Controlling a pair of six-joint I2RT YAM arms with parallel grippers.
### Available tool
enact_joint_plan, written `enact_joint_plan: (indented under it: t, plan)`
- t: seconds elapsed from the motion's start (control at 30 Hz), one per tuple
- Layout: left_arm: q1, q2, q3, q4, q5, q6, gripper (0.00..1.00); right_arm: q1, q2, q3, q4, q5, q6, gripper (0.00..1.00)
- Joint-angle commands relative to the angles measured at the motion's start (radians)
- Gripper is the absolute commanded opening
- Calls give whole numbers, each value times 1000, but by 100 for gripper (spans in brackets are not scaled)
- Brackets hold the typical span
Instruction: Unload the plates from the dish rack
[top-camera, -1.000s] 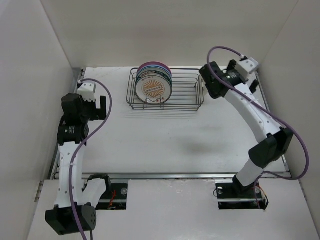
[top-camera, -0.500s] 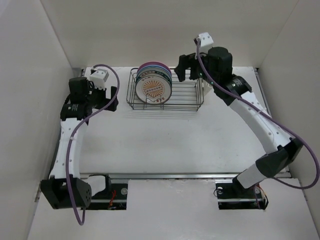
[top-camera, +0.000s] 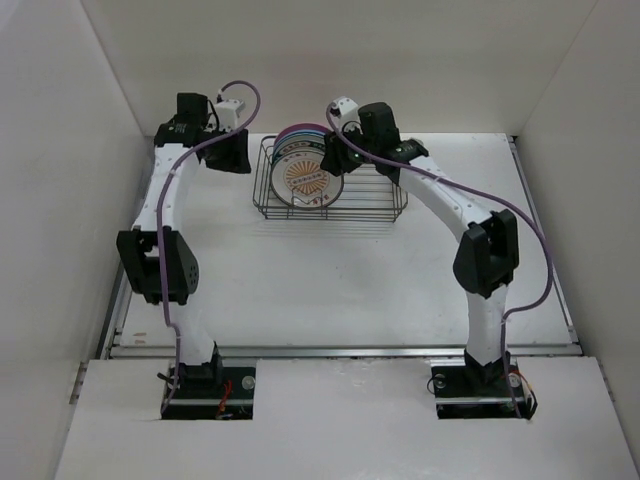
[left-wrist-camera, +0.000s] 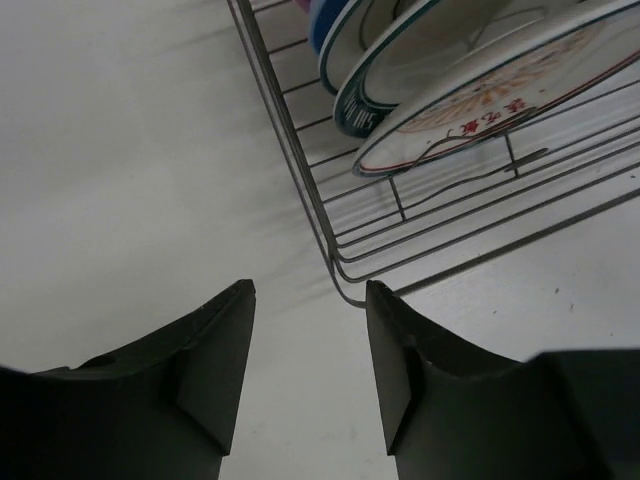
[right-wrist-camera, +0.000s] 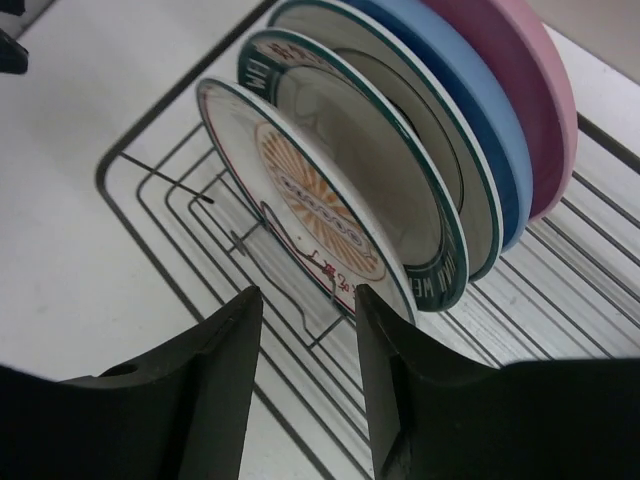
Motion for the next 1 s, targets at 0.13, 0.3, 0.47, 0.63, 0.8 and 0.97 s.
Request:
enact_joint_plan:
  t: [0.13,0.3,0.47,0.63,0.8,0.97]
  plan:
    - [-34,106,-7,62,-15,-108,41,-2,68,116,30,81,-50,44]
    - [-67,181,19,77,-57,-137,41,-2,95,136,19,113,-50,43]
    - [-78,241,29,96,-79,-175,33,-12,93,118,28,150,-61,43]
    - [-78,287,59,76,-89,-207,4,-12,114,130,28,170,-61,43]
    - [-87,309,59,67,-67,-250,0,-12,182,155,37,132,-61,32]
    - [-87,318,59,76,-38,-314,0,-12,193,164,37,130,-61,3]
